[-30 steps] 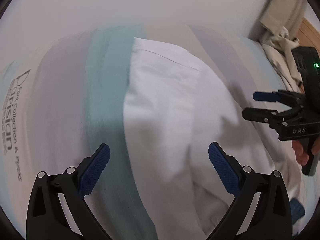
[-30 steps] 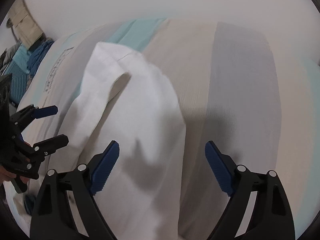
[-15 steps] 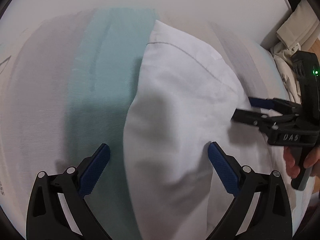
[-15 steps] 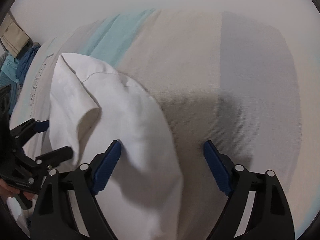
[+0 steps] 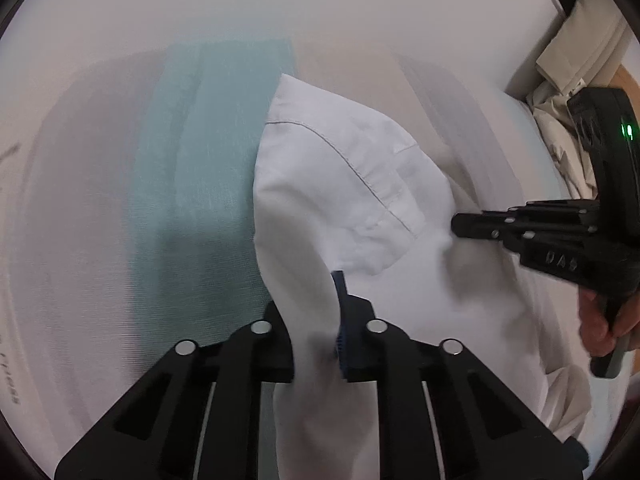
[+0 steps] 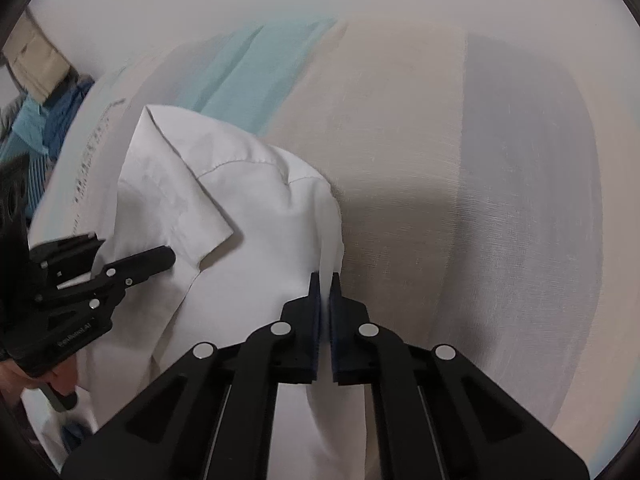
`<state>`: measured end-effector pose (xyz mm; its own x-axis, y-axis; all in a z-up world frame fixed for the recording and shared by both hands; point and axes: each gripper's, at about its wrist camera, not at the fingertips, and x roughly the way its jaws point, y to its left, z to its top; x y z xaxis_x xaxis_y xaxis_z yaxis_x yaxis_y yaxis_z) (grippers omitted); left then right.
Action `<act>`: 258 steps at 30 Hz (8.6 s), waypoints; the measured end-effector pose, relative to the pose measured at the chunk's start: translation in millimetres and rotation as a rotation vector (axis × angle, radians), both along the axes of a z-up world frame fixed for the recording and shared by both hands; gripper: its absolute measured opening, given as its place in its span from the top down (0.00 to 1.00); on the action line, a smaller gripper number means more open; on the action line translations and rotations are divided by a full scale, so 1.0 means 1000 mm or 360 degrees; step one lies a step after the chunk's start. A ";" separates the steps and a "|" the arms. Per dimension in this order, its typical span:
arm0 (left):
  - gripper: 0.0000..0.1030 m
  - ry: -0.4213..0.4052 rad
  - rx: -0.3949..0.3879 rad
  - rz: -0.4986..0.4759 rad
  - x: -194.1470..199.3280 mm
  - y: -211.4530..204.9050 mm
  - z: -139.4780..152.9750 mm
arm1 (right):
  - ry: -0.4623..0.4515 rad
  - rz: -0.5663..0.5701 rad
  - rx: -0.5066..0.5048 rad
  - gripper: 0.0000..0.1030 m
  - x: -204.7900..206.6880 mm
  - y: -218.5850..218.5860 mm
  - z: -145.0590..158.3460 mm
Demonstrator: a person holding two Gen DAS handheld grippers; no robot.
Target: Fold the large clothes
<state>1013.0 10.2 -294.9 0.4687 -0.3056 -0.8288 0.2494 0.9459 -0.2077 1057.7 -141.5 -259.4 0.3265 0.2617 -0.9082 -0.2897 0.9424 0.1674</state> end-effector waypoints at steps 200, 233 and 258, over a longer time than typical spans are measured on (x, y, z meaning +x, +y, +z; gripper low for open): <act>0.20 0.0443 0.0053 0.0574 -0.802 0.064 -0.030 | 0.0202 -0.0186 -0.0050 0.45 -0.787 -0.148 -0.019; 0.92 0.0495 0.0250 0.0414 -0.795 0.037 -0.007 | 0.0424 -0.0420 -0.0062 0.49 -0.758 -0.148 -0.034; 0.98 0.0512 0.0251 0.0354 -0.783 0.037 0.032 | 0.0306 -0.0408 -0.0272 0.95 -0.770 -0.148 0.017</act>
